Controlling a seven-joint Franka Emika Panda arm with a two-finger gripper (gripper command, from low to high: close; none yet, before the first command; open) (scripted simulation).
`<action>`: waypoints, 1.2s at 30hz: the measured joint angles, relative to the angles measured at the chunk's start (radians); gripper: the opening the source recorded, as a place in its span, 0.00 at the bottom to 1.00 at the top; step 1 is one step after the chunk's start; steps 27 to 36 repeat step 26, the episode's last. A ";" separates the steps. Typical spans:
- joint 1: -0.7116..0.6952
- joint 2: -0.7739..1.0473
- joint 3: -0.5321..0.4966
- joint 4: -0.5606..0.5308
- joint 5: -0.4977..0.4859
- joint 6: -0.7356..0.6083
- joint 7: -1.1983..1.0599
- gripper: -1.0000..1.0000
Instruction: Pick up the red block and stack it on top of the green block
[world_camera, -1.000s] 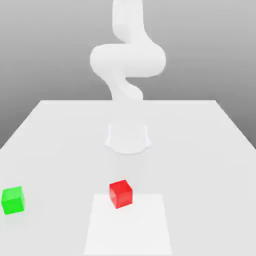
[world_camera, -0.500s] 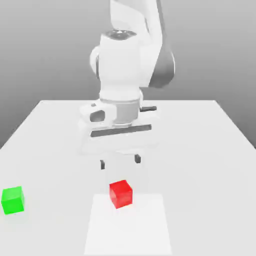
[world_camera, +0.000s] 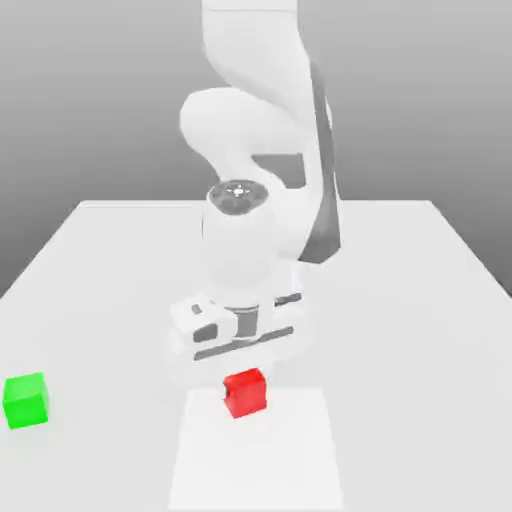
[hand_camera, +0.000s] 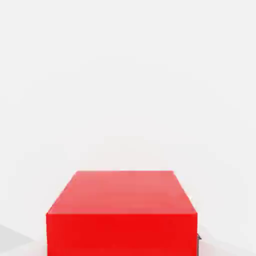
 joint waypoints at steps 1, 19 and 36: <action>0.000 -0.033 -0.005 -0.005 -0.018 -0.028 0.013 0.00; -0.441 -0.008 -0.257 0.387 0.023 -0.401 0.020 0.00; -0.494 0.151 -0.195 0.412 0.122 -0.274 -0.050 1.00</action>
